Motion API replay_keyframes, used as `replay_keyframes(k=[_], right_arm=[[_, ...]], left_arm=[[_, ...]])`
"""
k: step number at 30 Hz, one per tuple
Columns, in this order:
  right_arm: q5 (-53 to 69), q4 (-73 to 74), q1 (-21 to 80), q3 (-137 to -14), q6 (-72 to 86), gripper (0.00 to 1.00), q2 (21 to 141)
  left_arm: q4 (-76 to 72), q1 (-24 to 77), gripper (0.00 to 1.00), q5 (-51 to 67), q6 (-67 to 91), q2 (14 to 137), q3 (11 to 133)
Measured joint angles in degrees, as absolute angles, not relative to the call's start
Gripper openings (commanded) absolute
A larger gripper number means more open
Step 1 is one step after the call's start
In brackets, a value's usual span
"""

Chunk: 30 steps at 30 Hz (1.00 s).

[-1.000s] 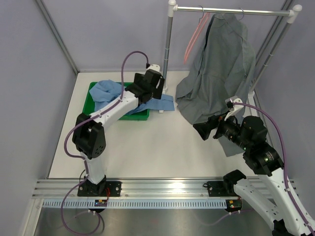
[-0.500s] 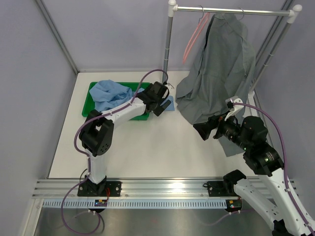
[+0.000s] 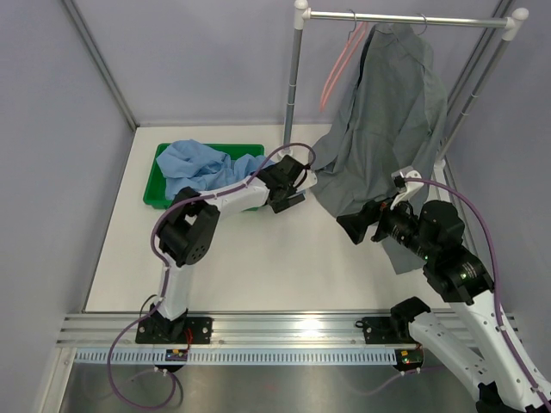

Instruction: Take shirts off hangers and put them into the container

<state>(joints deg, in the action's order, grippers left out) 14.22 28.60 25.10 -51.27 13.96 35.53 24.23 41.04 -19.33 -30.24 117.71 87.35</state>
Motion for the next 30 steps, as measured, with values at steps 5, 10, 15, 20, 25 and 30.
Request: replay_keyframes(k=[5,10,15,20,25,30], right_arm=[[14.2,28.6,25.1,-51.3,14.0,0.99,36.1],[14.2,28.6,25.1,-51.3,14.0,0.99,36.4],[14.2,28.6,25.1,-51.3,14.0,1.00,36.6],[14.3,28.6,25.1,-51.3,14.0,1.00,36.9],[14.5,28.6,25.1,-51.2,14.0,0.99,37.2],[14.5,28.6,25.1,-51.2,14.0,1.00,37.5]], left_arm=[[22.9,41.0,0.82,-20.5,-32.4,120.4,87.4],[19.9,41.0,0.76,-22.8,-33.7,121.8,87.4],[16.6,41.0,0.70,-24.7,-35.2,122.0,87.4],[13.9,41.0,0.58,-26.3,-36.3,122.5,87.4],[12.6,41.1,0.25,-26.4,-36.9,123.3,87.4],[12.0,41.2,0.00,-26.9,-36.9,123.7,87.4]])
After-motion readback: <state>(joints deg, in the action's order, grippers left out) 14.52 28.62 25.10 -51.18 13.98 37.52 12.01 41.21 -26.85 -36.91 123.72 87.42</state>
